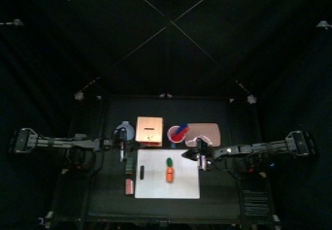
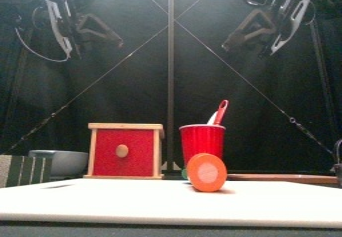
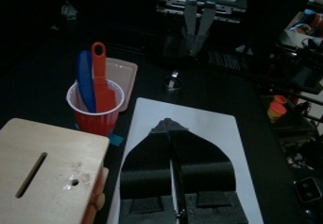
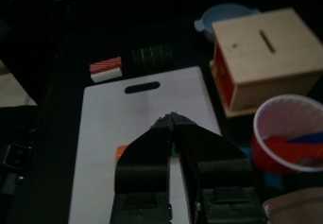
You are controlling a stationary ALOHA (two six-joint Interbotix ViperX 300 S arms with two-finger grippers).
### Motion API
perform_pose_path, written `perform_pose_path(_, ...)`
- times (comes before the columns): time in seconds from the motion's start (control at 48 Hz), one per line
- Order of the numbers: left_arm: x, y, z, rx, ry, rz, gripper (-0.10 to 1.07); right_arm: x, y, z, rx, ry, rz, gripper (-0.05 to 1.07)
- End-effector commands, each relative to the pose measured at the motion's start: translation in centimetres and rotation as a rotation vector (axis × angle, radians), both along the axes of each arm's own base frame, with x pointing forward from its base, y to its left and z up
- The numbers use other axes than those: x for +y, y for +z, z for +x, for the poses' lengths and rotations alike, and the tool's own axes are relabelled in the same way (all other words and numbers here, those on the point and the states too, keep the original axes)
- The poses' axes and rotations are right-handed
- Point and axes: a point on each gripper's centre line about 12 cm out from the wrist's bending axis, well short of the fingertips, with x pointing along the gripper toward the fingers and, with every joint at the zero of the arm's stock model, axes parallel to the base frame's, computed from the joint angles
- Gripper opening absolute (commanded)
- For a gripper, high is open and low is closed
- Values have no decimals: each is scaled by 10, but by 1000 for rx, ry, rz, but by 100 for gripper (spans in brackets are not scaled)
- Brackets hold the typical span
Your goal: Grab carrot
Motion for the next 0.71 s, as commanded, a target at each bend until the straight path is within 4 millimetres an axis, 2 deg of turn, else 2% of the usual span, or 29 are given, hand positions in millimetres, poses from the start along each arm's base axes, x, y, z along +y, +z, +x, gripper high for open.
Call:
perform_pose_path(0.0,0,9,3,-35,3,1,9,-6,-2,5,11,-62,98,39)
perform_pose_path(0.188,1,9,2,-41,5,7,9,-15,-29,15,94,-211,355,39)
perform_pose_path(0.333,1,8,1,-48,7,9,9,-16,-43,25,130,-266,472,40)
perform_pose_path(0.688,2,4,-1,-84,8,45,9,-6,-65,44,176,-276,591,66)
